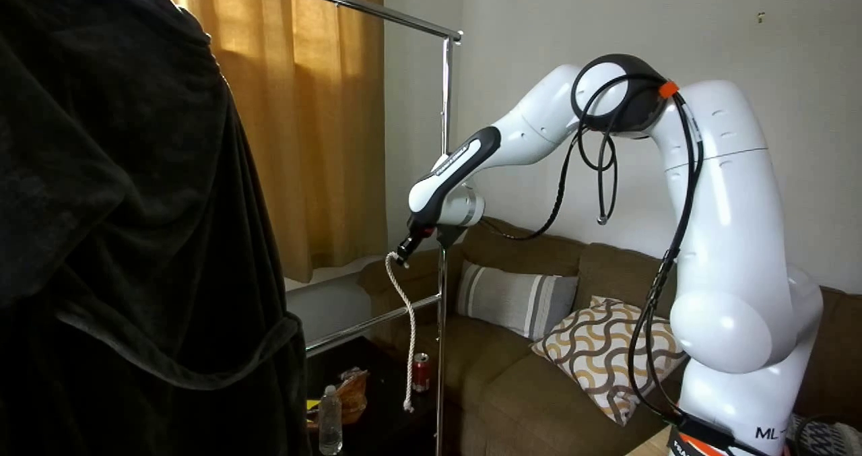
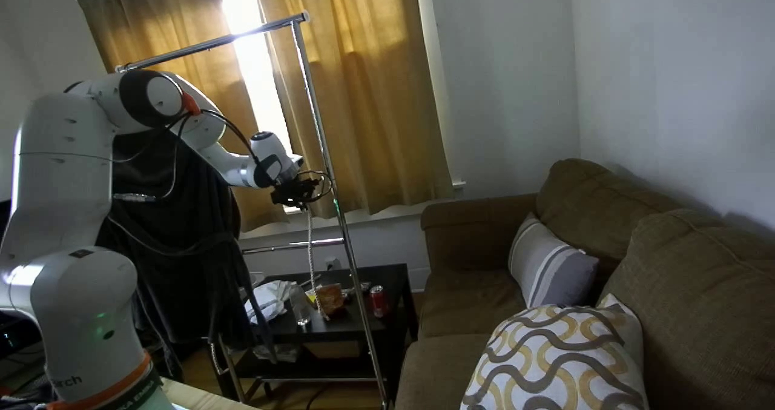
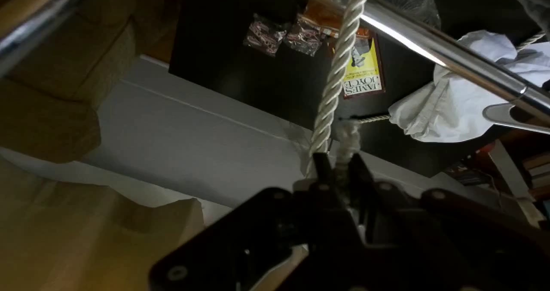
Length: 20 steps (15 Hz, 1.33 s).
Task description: Pick up the white rope and hang it on the bottom rail
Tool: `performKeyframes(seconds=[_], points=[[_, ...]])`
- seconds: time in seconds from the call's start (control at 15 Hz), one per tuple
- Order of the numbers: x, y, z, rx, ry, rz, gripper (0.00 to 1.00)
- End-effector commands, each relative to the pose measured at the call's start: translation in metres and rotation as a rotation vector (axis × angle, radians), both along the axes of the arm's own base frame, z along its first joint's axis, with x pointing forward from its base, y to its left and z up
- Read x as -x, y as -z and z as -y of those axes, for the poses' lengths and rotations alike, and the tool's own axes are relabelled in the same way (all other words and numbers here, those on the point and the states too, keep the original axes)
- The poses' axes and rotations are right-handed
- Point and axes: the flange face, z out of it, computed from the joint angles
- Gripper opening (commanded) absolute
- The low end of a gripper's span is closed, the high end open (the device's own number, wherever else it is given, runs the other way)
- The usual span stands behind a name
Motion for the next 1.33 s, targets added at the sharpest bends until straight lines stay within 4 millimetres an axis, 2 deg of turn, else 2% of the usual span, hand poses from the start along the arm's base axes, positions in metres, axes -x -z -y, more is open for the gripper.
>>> performKeyframes(seconds=[0.0,0.47,0.8,1.0,1.13,1.27], points=[[-0.023,0.022,-0.018,-0.058,-0.026,0.036,0.03],[-0.048,0.052,-0.044,-0.096,0.033,0.053,0.03],[-0.058,0.079,-0.054,-0.092,0.08,0.025,0.03],[-0.062,0.087,-0.057,-0.088,0.099,0.015,0.03],[-0.064,0.09,-0.057,-0.085,0.113,0.015,0.4],[-0.066,0.091,-0.058,-0.083,0.12,0.017,0.55]])
